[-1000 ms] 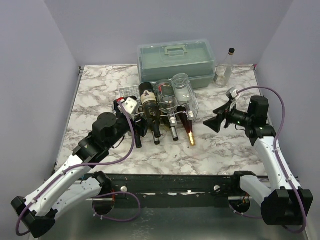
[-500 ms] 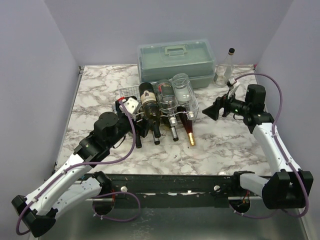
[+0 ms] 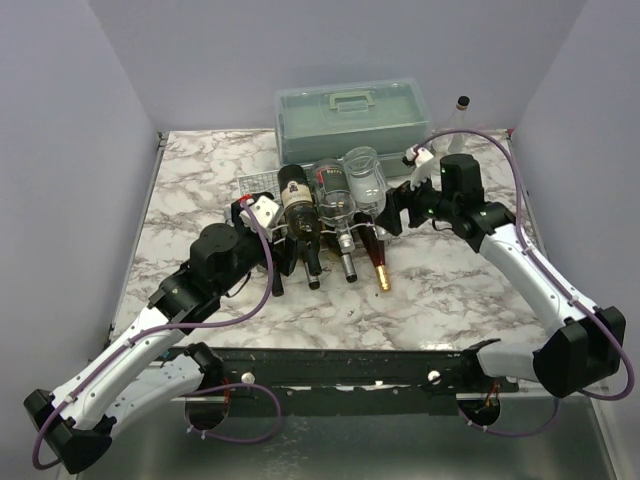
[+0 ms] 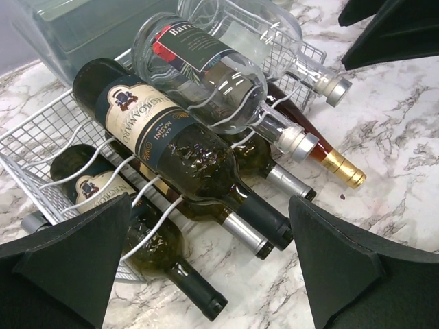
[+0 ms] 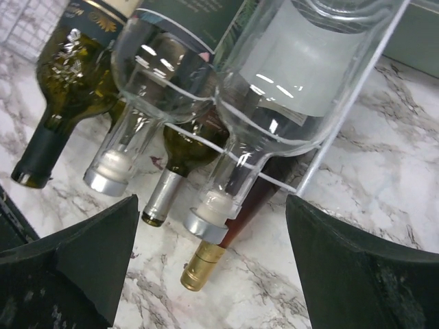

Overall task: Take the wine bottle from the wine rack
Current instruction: Pick up the wine bottle from the wine rack.

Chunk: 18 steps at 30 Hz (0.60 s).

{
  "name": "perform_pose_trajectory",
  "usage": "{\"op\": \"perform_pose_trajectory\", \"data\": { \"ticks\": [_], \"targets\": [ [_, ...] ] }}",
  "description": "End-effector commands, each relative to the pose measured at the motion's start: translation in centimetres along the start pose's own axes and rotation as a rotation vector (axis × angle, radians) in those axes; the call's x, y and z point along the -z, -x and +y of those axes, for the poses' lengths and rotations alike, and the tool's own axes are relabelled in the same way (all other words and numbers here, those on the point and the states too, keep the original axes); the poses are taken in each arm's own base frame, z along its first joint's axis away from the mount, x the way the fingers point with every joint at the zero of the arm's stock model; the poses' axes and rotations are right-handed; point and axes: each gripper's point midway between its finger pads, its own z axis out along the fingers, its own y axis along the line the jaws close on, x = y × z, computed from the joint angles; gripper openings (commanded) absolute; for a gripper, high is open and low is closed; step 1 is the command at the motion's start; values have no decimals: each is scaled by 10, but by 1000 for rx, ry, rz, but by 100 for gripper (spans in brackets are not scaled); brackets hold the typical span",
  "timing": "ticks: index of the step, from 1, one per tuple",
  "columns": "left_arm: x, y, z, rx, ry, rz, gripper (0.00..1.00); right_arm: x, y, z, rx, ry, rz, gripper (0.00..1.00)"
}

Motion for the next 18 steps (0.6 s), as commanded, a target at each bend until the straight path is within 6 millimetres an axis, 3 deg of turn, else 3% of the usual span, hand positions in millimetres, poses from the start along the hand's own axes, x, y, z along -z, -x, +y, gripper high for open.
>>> {"op": "perform_pose_trajectory", "data": {
  "ticks": [1, 11, 18],
  "targets": [
    [5, 14, 5, -5, 21, -36, 99, -8, 8, -15, -47, -140, 2, 90],
    [7, 15, 8, -8, 36, -42, 99, -36, -6, -17, -148, -250, -28, 89],
    [6, 13, 8, -9, 37, -33, 99, -52, -16, -21, -173, -275, -5, 74]
  ]
}}
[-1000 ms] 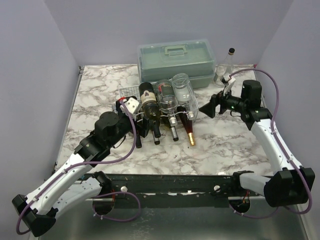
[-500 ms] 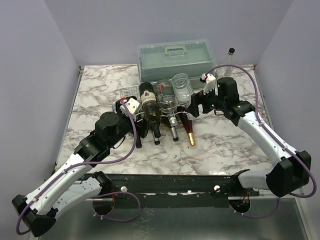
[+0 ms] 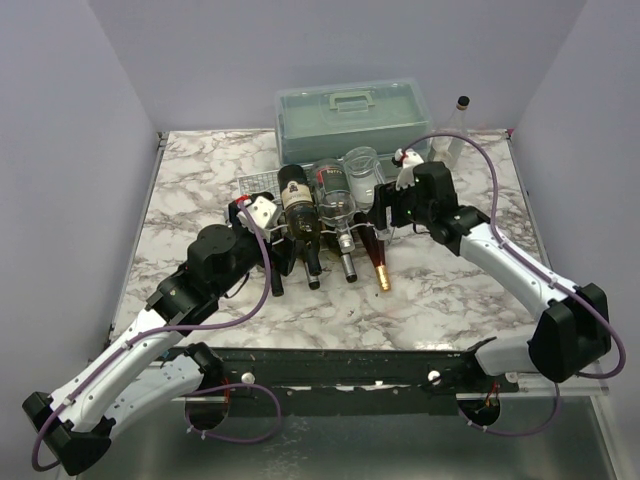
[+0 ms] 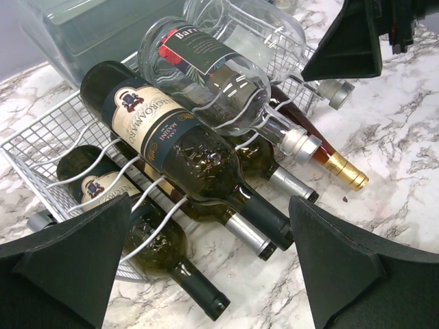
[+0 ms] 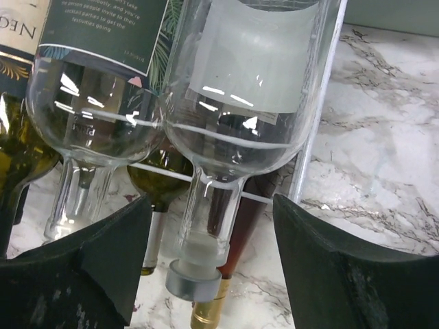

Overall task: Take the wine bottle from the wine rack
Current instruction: Pick up the wine bottle from the wine rack.

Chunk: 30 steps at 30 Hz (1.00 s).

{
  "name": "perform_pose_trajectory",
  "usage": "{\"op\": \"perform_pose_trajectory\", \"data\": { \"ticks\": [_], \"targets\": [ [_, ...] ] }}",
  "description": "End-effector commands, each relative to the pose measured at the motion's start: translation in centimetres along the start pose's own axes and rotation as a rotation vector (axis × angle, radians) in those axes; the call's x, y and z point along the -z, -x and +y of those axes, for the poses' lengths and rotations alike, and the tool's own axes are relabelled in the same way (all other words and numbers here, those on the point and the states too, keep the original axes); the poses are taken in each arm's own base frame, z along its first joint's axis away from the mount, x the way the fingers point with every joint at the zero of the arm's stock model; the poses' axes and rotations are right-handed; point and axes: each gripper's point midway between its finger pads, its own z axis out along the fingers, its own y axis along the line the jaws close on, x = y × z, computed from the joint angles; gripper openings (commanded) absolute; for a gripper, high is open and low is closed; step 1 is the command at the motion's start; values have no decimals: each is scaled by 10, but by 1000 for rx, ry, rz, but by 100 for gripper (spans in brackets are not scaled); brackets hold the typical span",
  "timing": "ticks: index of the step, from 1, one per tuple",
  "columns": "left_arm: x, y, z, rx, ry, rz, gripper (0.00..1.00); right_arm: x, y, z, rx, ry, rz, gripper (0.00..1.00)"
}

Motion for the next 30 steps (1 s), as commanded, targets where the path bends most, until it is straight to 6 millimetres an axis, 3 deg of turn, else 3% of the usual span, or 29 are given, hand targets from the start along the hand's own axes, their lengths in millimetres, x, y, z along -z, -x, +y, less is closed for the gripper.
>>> {"op": "perform_pose_trajectory", "data": {
  "ticks": [1, 12, 30],
  "targets": [
    [3, 11, 6, -6, 28, -24, 99, -15, -2, -1, -27, -42, -12, 72],
    [4, 12, 8, -5, 34, -29, 99, -30, -12, -14, -55, -157, 4, 52],
    [6, 13, 11, -31, 46, -32, 99, -46, -27, -14, -73, -209, 40, 52]
  ]
}}
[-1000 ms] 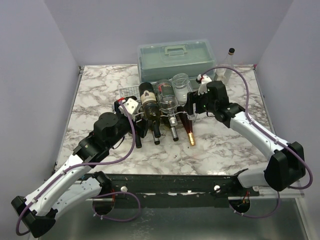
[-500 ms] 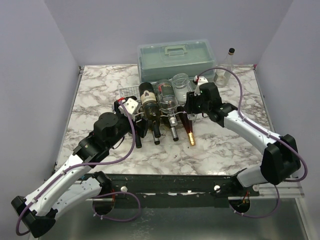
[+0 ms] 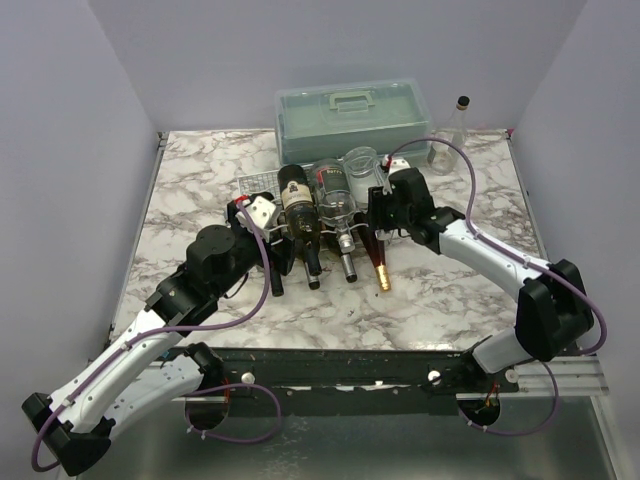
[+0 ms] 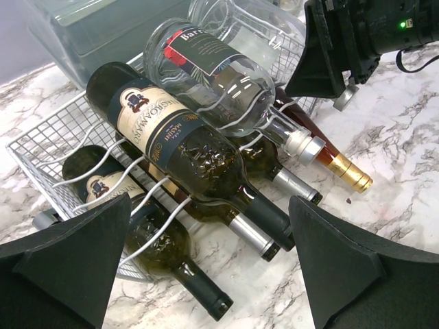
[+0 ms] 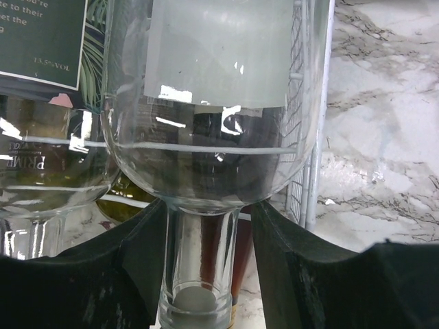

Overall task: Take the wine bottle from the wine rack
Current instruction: Pick up the wine bottle from the wine rack.

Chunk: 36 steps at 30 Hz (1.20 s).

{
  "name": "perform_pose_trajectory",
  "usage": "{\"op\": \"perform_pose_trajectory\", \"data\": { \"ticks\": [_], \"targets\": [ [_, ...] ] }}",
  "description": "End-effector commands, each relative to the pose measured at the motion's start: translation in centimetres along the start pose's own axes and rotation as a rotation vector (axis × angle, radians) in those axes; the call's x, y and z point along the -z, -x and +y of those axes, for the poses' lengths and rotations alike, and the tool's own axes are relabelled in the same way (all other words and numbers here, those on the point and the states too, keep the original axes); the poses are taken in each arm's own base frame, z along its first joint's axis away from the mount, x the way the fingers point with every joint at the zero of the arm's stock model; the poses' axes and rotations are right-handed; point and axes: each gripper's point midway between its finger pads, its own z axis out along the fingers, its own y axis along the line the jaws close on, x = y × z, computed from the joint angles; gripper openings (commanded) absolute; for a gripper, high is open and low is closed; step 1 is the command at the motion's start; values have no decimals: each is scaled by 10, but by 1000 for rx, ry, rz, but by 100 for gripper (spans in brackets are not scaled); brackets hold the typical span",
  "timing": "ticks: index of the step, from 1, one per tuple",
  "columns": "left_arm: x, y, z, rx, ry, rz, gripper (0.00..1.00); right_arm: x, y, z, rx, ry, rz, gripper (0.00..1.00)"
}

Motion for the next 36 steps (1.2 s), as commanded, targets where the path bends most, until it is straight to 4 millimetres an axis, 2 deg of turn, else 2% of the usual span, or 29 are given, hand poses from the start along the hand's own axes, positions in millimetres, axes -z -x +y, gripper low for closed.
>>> {"op": "perform_pose_trajectory", "data": {
  "ticks": [1, 19, 24, 27, 33, 36],
  "targets": [
    [4, 11, 8, -23, 32, -26, 99, -9, -3, -3, -9, -49, -3, 52],
    [5, 12, 9, -26, 36, -31, 99, -8, -5, -4, -21, -58, -2, 47],
    [5, 12, 9, -26, 36, -30, 99, -7, -5, -4, -29, -59, -4, 39],
    [5, 11, 9, -26, 35, -29, 99, -5, -2, -4, -40, -63, -10, 30],
    [4, 11, 9, -28, 39, -26, 99, -1, 4, -3, -67, -64, -22, 1],
    [5, 11, 10, -29, 43, -27, 99, 7, 15, -2, -72, -58, -53, 0]
  ]
}}
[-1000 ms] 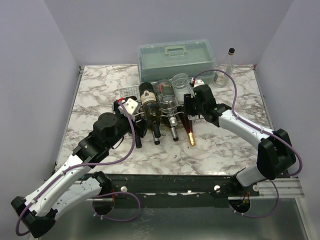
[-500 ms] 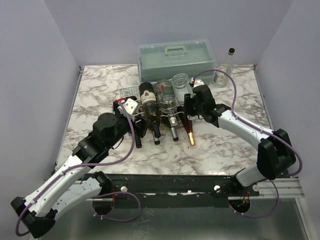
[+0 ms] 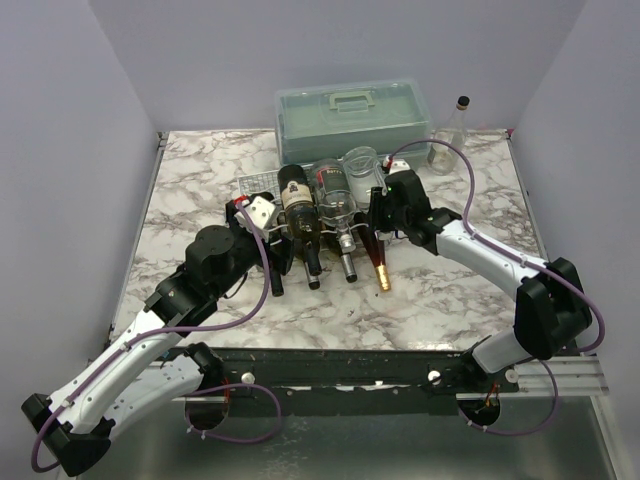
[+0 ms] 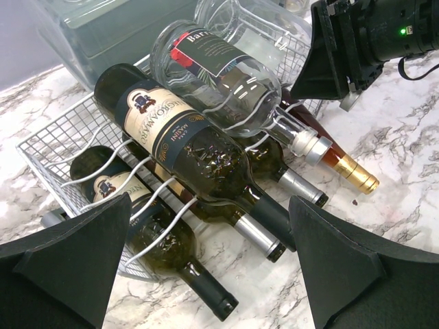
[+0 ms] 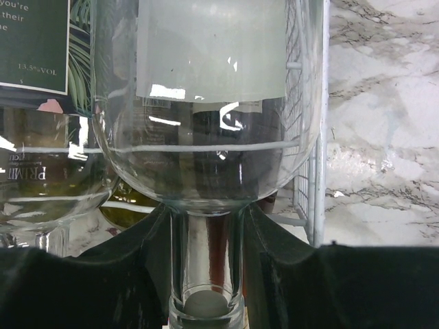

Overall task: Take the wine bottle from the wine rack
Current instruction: Pick up the wine bottle from the wine rack.

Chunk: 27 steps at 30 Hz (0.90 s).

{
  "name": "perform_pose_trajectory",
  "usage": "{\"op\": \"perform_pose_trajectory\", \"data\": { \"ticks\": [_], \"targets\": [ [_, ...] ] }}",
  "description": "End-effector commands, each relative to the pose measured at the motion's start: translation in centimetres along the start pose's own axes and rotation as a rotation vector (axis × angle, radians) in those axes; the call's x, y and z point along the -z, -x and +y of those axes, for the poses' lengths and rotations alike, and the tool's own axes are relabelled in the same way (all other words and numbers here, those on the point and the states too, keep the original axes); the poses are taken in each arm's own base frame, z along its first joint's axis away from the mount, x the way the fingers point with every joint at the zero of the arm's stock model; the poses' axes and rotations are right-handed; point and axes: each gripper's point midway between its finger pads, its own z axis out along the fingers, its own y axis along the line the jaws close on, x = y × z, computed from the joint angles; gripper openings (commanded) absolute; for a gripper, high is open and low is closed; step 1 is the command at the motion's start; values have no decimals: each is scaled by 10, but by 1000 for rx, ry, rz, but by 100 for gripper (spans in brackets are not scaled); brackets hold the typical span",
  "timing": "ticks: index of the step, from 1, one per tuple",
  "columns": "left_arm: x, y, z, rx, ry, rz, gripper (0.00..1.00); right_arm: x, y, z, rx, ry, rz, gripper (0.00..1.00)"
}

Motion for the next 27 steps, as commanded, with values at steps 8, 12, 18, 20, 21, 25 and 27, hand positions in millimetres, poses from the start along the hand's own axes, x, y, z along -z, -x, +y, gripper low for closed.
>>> {"op": "perform_pose_trajectory", "data": {
  "ticks": [8, 12, 18, 20, 21, 25, 27],
  "targets": [
    [3, 10, 6, -10, 23, -22, 99, 34, 45, -5, -14, 19, -135, 0],
    [3, 10, 6, -9, 24, -23, 99, 41, 53, -4, -12, 50, -155, 0],
    [3, 10, 7, -10, 28, -22, 99, 52, 67, -4, 0, 64, -185, 0],
    [3, 10, 7, -10, 28, -23, 99, 55, 71, -6, -3, 61, -196, 0],
    [3, 9, 7, -9, 28, -22, 99, 56, 71, -7, -5, 59, -198, 0],
    [3, 9, 6, -10, 26, -20, 99, 58, 74, -11, -12, 54, -207, 0],
    [3, 9, 6, -10, 26, -22, 99, 60, 76, -12, -12, 55, -213, 0]
  ]
}}
